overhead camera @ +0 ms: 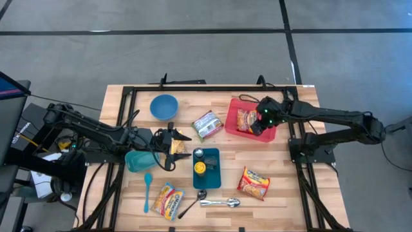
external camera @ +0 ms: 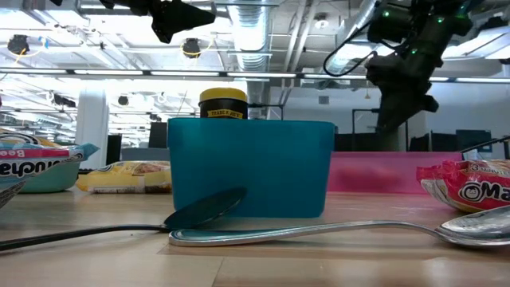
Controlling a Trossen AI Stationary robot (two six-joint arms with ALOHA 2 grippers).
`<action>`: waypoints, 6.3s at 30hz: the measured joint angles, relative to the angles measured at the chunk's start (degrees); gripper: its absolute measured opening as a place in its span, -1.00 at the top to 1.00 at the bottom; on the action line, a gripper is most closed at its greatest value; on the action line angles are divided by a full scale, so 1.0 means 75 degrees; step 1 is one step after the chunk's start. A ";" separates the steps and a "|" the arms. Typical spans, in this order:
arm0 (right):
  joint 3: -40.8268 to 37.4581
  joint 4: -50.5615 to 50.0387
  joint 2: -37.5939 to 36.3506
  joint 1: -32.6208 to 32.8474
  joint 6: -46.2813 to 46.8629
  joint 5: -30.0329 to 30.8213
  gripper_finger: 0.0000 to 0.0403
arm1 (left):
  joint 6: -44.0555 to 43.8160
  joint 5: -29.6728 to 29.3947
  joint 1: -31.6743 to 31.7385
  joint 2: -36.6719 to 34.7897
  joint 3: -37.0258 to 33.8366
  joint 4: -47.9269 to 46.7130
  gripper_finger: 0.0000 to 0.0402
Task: Pick & Place Food Item
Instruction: Put the red noodle pack into the red bin
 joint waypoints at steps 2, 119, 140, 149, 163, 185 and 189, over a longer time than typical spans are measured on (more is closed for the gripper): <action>0.0000 -0.0039 0.0000 0.0316 0.0036 -0.0168 0.40 | 0.0000 0.0000 -0.0002 0.0000 0.0000 0.0000 -0.44; 0.0003 0.3141 0.4191 0.3556 -0.0852 -0.3650 1.00 | -0.0001 0.0000 -0.0002 0.0000 0.0000 -0.0003 -0.44; 0.0255 0.3130 0.4205 0.3609 -0.0878 -0.3172 1.00 | -0.0003 0.0000 0.0000 0.0000 0.0000 -0.0003 -0.44; 0.0446 0.3095 0.4203 0.3741 -0.1047 -0.3032 1.00 | -0.0003 0.0000 0.0000 0.0000 0.0000 -0.0003 -0.44; 0.0458 0.2847 0.3416 0.4121 -0.1037 -0.1983 1.00 | 0.0000 0.0000 -0.0002 0.0000 -0.0003 -0.0006 -0.44; 0.0458 0.2190 0.1057 0.4200 -0.1482 0.0409 1.00 | 0.0000 0.0000 -0.0001 -0.0003 -0.0003 -0.0006 -0.44; 0.0458 0.2198 0.0745 0.4041 -0.1732 0.0800 1.00 | -0.0001 0.0000 -0.0001 -0.0001 -0.0003 -0.0005 -0.44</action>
